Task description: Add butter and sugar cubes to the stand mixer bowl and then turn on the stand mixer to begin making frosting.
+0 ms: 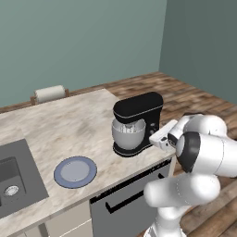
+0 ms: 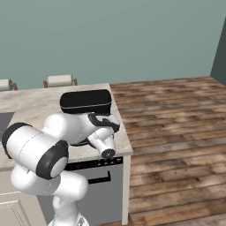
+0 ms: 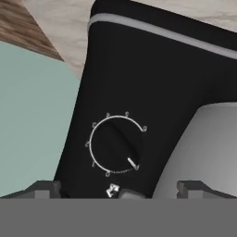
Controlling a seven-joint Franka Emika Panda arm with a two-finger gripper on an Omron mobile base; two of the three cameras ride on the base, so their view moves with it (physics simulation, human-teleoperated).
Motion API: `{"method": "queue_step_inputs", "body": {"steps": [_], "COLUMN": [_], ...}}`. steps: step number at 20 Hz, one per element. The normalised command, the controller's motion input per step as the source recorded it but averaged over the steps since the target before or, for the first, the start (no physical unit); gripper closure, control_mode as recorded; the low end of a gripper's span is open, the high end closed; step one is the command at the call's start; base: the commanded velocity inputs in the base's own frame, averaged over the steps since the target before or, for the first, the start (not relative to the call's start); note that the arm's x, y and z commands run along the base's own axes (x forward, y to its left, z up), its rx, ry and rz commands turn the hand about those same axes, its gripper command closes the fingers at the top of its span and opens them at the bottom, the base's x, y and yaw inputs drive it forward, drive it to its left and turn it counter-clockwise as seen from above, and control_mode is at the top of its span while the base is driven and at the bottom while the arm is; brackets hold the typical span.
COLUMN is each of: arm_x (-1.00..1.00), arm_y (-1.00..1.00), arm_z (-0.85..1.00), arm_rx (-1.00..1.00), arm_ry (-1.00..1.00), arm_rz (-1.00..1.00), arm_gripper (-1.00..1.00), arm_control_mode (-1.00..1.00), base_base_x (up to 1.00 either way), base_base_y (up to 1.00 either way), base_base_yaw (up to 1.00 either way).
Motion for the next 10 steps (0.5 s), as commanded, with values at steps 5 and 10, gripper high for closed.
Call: {"method": "queue_step_inputs", "body": {"steps": [5, 10], "arm_x": [0.0, 0.04], "arm_y": [0.0, 0.0], "arm_z": [-0.16, -0.07], "arm_rx": [0.0, 0.0], "arm_ry": [0.0, 0.0], "arm_rz": [0.0, 0.0], "arm_gripper": [-1.0, -1.0], "arm_control_mode": [-1.0, -1.0], "base_base_x": [0.0, 0.0], "base_base_y": [0.0, 0.0], "base_base_yaw": [0.0, 0.0]}}
